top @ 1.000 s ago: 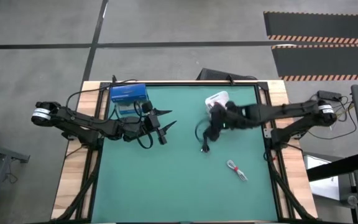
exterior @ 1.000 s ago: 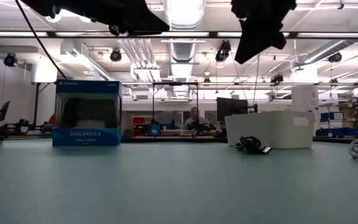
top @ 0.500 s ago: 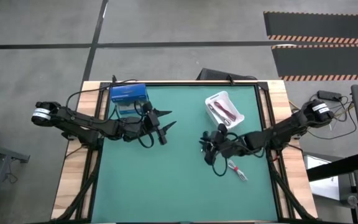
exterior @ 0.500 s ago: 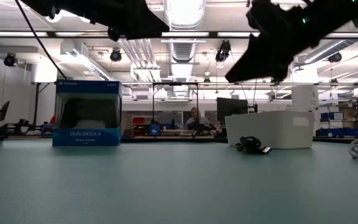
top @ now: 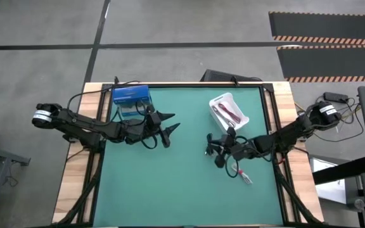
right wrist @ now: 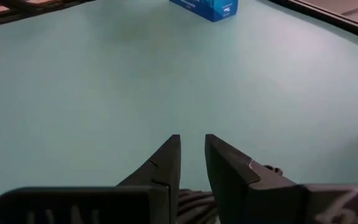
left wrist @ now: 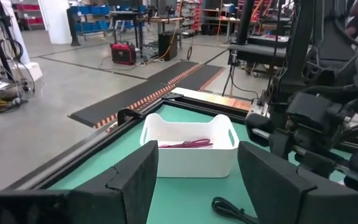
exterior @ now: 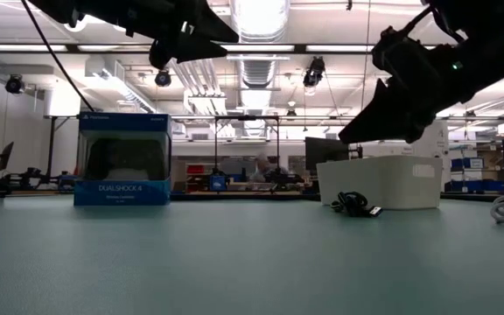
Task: Pick and place USB-C Cables
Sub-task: Put the white charger cable into the white container
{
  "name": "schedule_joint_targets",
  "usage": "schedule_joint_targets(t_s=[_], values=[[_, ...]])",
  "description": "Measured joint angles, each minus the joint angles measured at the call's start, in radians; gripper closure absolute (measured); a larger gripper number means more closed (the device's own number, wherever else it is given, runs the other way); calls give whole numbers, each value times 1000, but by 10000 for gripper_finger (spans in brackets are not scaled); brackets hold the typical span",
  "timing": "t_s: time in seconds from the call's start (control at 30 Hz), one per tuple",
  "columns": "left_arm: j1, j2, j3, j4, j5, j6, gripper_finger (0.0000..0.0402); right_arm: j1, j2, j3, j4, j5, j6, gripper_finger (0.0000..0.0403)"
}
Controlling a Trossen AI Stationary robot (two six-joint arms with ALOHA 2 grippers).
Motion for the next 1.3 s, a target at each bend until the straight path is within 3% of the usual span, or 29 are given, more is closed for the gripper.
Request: schedule_joint_targets(t_s=[0.43, 0.7, 0.9, 1.0, 1.3], values=[[-8, 0, 0, 0, 1, -53, 195, 71, -2, -19, -10, -20, -2, 339], [-19, 0, -1, 0, 3, -52, 195, 74, -2, -19, -82, -256, 247, 325], [-19, 0, -1, 0, 2, -29, 195, 76, -2, -9, -113, -351, 348, 293], [-19, 0, -1, 0, 2, -18, 195, 76, -2, 52, -256, -393, 396, 275], [-19, 0, -1, 0, 2, 8, 195, 136, 1, 322, -978, -388, 588, 254]])
